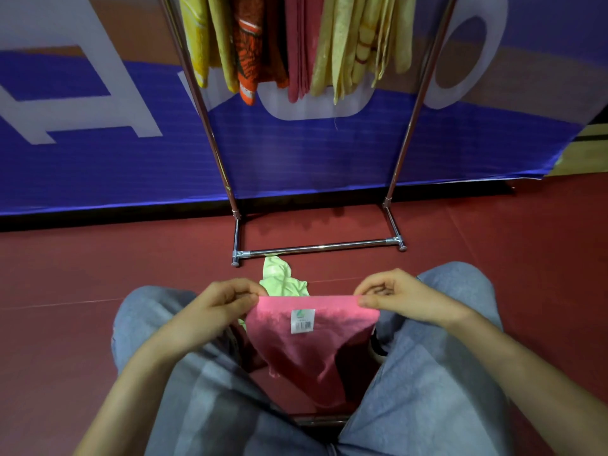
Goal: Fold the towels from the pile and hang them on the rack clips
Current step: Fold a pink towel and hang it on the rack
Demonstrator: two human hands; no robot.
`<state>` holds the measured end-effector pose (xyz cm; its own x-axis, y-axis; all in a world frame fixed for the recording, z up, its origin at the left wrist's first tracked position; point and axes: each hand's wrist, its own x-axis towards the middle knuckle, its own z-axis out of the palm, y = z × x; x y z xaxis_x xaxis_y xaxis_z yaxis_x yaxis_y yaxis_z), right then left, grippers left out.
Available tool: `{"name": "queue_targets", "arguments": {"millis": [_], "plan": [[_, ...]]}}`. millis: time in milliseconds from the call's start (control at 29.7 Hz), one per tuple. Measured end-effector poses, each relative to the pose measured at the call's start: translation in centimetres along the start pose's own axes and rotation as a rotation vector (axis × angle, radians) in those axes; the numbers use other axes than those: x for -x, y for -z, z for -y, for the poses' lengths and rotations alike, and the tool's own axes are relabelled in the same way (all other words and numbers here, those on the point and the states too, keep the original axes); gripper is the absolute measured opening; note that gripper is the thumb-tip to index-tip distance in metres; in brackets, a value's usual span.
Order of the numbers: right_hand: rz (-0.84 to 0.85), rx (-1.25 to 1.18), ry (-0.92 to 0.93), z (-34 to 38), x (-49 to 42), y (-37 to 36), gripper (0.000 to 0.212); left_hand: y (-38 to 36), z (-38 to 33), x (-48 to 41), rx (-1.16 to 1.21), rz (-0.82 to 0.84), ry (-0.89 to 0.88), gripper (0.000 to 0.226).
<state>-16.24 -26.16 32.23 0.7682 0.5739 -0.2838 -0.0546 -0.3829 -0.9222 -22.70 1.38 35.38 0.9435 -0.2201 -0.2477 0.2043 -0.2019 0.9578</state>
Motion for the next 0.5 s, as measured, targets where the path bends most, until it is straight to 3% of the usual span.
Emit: {"name": "queue_targets", "arguments": {"millis": [101,236,505], "plan": [[-0.07,-0.043,-0.022,0.4,0.5,0.8,0.018,0.3,0.2,-0.1,-0.112,-0.019,0.02,0.014],[-0.197,-0.129,-0.01,1.7,0.8,1.0,0.019,-0.1,-0.4,-0.3,-0.268,-0.073,-0.001,0.031],[-0.488,-0.221,0.192,8.9,0.1,3.2,0.019,1.1,-7.4,-2.0,-0.132,-0.296,-0.184,0.03]]}}
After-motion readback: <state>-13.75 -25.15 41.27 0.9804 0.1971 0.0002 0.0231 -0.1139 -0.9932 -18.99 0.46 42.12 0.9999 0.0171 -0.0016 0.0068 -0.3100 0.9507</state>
